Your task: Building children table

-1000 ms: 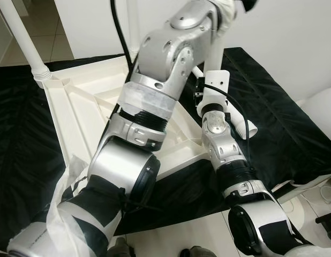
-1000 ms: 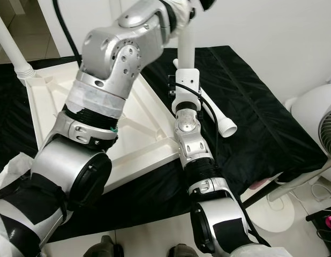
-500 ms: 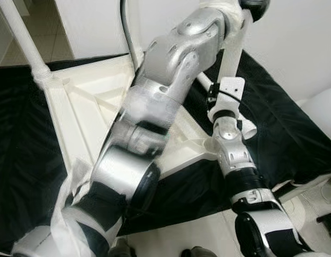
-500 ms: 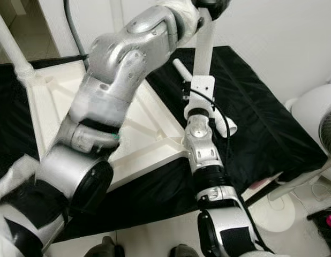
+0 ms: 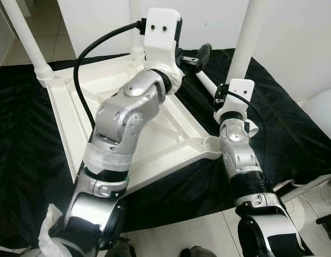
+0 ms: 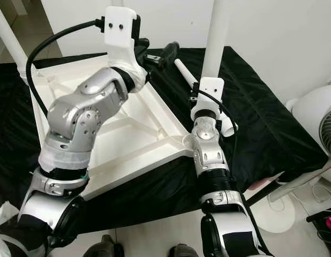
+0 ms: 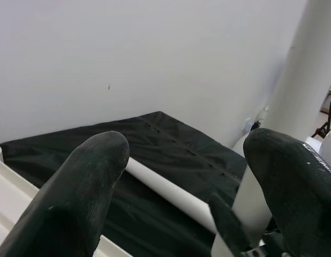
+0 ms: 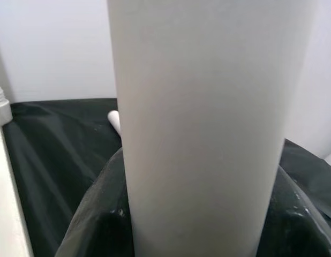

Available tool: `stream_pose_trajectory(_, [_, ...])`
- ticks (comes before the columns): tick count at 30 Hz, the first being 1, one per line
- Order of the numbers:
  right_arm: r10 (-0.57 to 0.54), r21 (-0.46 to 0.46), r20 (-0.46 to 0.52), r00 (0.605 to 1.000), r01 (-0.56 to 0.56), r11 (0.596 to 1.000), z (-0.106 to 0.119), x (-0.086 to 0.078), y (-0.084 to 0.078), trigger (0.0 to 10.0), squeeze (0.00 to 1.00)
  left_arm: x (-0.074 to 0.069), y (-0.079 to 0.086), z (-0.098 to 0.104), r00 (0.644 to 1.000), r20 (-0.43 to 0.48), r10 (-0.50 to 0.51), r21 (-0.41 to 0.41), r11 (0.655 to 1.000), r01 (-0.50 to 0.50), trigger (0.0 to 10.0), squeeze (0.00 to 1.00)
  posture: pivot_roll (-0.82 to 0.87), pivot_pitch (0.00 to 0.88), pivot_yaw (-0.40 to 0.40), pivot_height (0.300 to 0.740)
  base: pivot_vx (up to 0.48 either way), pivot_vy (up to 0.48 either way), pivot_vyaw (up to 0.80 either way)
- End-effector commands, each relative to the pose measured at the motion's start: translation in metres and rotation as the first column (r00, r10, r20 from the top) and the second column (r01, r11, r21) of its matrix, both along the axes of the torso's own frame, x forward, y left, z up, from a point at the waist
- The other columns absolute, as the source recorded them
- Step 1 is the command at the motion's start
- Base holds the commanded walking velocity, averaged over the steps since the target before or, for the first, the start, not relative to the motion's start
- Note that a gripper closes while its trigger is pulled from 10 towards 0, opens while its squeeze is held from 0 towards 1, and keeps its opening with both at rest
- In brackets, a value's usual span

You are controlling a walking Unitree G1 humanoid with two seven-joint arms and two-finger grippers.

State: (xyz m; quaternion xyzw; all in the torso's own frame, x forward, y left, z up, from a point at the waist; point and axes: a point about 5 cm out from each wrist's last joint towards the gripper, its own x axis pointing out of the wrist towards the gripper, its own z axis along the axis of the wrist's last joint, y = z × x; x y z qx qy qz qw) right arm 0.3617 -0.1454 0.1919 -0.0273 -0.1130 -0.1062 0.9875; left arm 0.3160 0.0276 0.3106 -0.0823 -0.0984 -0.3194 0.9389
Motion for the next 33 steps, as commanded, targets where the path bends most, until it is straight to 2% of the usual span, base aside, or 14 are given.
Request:
stream_pose_trajectory(1, [-0.010, 0.004, -0.003, 1.000, 0.010, 1.000, 0.001, -0.001, -0.004, 10.0, 0.00, -0.004, -0.002, 0.000, 0.997, 0.027, -0.069, 0.010, 0.998, 0.069, 10.0, 0.00, -0.07, 0.001, 0.006, 0.740, 0.000, 0.000, 0.00])
stream_pose_trajectory(7, [-0.014, 0.004, -0.005, 1.000, 0.014, 1.000, 0.000, -0.003, -0.008, 10.0, 0.00, -0.008, 0.004, -0.007, 0.998, 0.051, -0.042, 0.010, 0.999, 0.042, 10.0, 0.00, -0.07, 0.000, 0.006, 0.740, 0.000, 0.000, 0.00])
stream_pose_trajectory(11, [0.007, 0.003, 0.027, 1.000, -0.007, 1.000, 0.004, -0.005, -0.007, 10.0, 0.00, -0.008, 0.009, -0.017, 0.997, 0.075, 0.014, 0.014, 1.000, -0.015, 10.0, 0.00, -0.07, 0.002, 0.010, 0.740, 0.000, 0.000, 0.00])
stream_pose_trajectory(12, [0.024, -0.001, 0.051, 0.998, -0.024, 1.000, 0.007, -0.007, -0.006, 10.0, 0.00, -0.006, 0.012, -0.024, 0.994, 0.097, 0.055, 0.033, 0.998, -0.058, 10.0, 0.00, -0.07, 0.003, 0.012, 0.740, 0.000, 0.000, 0.00])
stream_pose_trajectory(14, [0.024, -0.001, 0.051, 0.998, -0.024, 1.000, 0.007, -0.007, -0.006, 10.0, 0.00, -0.006, 0.012, -0.024, 0.994, 0.097, 0.055, 0.033, 0.998, -0.058, 10.0, 0.00, -0.07, 0.003, 0.012, 0.740, 0.000, 0.000, 0.00])
stream_pose_trajectory(15, [0.047, 0.002, 0.073, 0.996, -0.047, 0.999, 0.009, -0.009, -0.005, 10.0, 0.00, -0.004, 0.015, -0.032, 0.986, 0.129, 0.107, 0.066, 0.991, -0.116, 10.0, 0.00, -0.07, 0.008, 0.014, 0.740, 0.000, 0.000, 0.00])
stream_pose_trajectory(17, [0.100, 0.008, 0.105, 0.989, -0.101, 0.995, 0.014, -0.014, -0.001, 10.0, 0.00, -0.001, 0.015, -0.057, 0.966, 0.210, 0.149, 0.200, 0.961, -0.192, 10.0, 0.00, -0.07, 0.011, 0.016, 0.740, 0.000, 0.000, 0.00])
stream_pose_trajectory(19, [0.100, 0.008, 0.105, 0.989, -0.101, 0.995, 0.014, -0.014, -0.001, 10.0, 0.00, -0.001, 0.015, -0.057, 0.966, 0.210, 0.149, 0.200, 0.961, -0.192, 10.0, 0.00, -0.07, 0.011, 0.016, 0.740, 0.000, 0.000, 0.00])
stream_pose_trajectory(20, [0.117, 0.011, 0.109, 0.987, -0.119, 0.993, 0.015, -0.015, 0.001, 10.0, 0.00, -0.001, 0.016, -0.066, 0.966, 0.208, 0.152, 0.209, 0.958, -0.195, 10.0, 0.00, -0.07, 0.014, 0.017, 0.740, 0.000, 0.000, 0.00])
stream_pose_trajectory(21, [0.138, 0.016, 0.114, 0.984, -0.141, 0.990, 0.016, -0.016, 0.003, 10.0, 0.00, -0.002, 0.017, -0.074, 0.973, 0.182, 0.142, 0.187, 0.967, -0.176, 10.0, 0.00, -0.08, 0.021, 0.024, 0.740, 0.000, 0.000, 0.00])
stream_pose_trajectory(26, [0.166, 0.021, 0.120, 0.979, -0.170, 0.985, 0.018, -0.019, 0.005, 10.0, 0.00, -0.004, 0.022, -0.084, 0.980, 0.139, 0.140, 0.146, 0.976, -0.160, 10.0, 0.00, -0.08, 0.023, 0.026, 0.740, 0.000, 0.000, 0.00])
stream_pose_trajectory(31, [0.196, -0.011, 0.123, 0.973, -0.196, 0.981, 0.019, -0.022, 0.006, 10.0, 0.00, -0.008, 0.029, -0.091, 0.982, 0.140, 0.127, 0.156, 0.976, -0.149, 10.0, 0.00, -0.08, 0.027, 0.027, 0.740, 0.000, 0.000, 0.00])
stream_pose_trajectory(33, [0.228, -0.022, 0.123, 0.966, -0.227, 0.974, 0.018, -0.026, 0.007, 10.0, 0.00, -0.012, 0.031, -0.095, 0.985, 0.146, 0.091, 0.183, 0.976, -0.117, 10.0, 0.00, -0.08, 0.034, 0.031, 0.740, 0.000, 0.000, 0.00])
